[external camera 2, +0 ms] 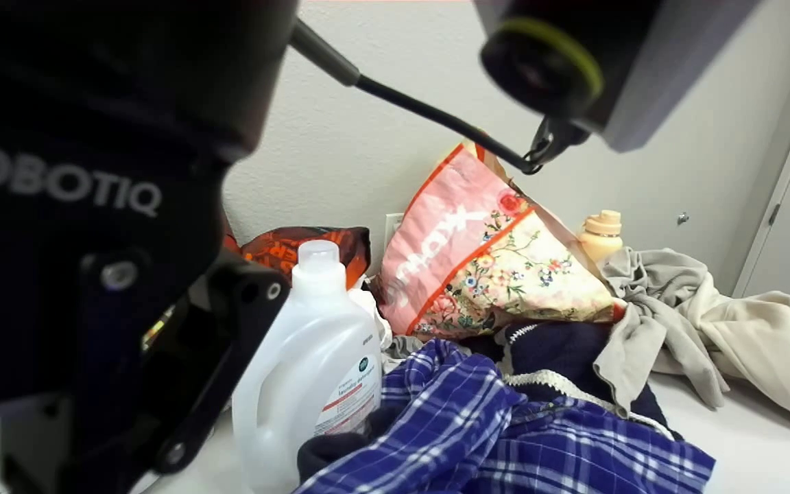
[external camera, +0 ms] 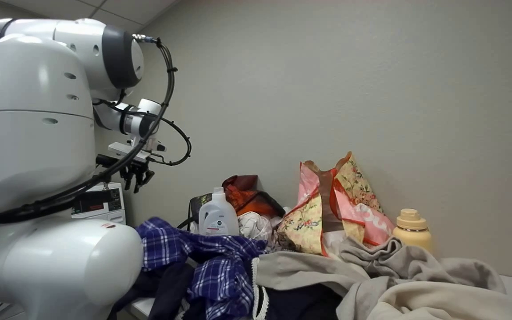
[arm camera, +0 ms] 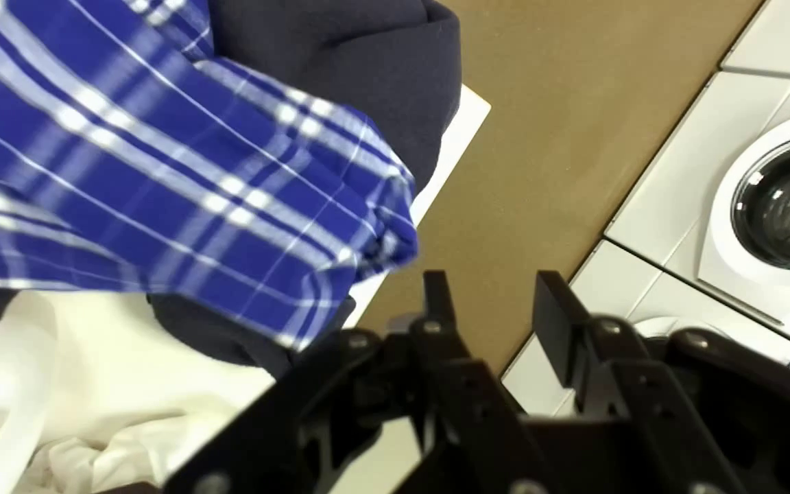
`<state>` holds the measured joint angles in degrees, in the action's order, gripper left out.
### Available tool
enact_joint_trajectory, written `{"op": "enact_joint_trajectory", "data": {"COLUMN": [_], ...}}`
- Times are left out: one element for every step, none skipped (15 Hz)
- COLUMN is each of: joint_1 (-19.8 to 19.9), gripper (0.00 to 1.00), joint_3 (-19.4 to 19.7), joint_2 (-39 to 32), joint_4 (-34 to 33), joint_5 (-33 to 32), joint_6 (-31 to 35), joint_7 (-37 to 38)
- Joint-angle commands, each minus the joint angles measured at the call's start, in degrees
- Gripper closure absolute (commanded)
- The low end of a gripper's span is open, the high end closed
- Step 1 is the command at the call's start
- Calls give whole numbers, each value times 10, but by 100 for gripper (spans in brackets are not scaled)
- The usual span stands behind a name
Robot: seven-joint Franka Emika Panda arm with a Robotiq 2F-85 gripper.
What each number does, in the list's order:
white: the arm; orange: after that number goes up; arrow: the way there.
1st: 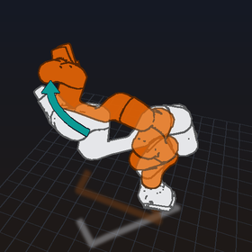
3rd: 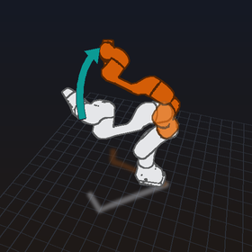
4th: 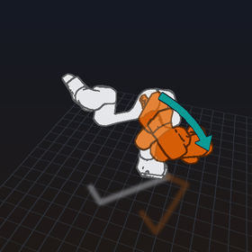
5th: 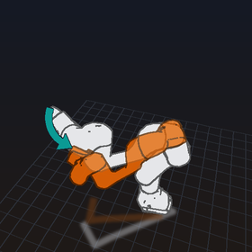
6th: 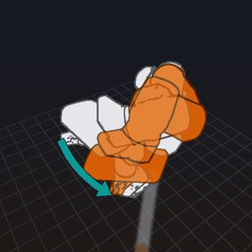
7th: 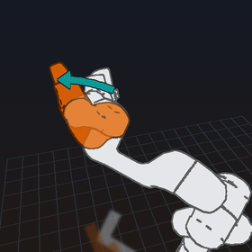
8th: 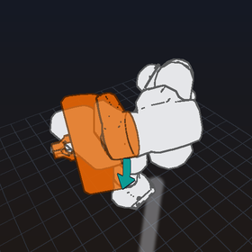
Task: Separate the gray clothes from the blue clothes
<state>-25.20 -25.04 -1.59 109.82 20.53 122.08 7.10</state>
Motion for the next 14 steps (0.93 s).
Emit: {"op": "enact_joint_trajectory", "data": {"joint_1": [11, 17, 24, 34, 46, 58, 72, 87, 101, 117, 131, 143, 155, 164], "gripper": [31, 24, 16, 9, 0, 0, 0, 0, 0, 0, 0, 0, 0, 0], "joint_3": [14, 22, 31, 43, 56, 69, 83, 99, 114, 130, 144, 156, 168, 178], "joint_2": [-16, -16, -17, -18, -18, -17, -16, -15, -15, -14, -15, -16, -17, -19], "joint_4": [-15, -11, -7, -1, 6, 14, 22, 32, 37, 46, 52, 59, 67, 77], "joint_5": [-29, -38, -47, -55, -61, -65, -67, -71, -72, -72, -73, -76, -81, -85], "joint_6": [-12, -9, -5, -3, -1, 1, 3, 6, 4, 6, 5, 9, 14, 21], "joint_7": [23, 24, 28, 31, 31, 30, 29, 30, 32, 34, 37, 40, 42, 41]}}
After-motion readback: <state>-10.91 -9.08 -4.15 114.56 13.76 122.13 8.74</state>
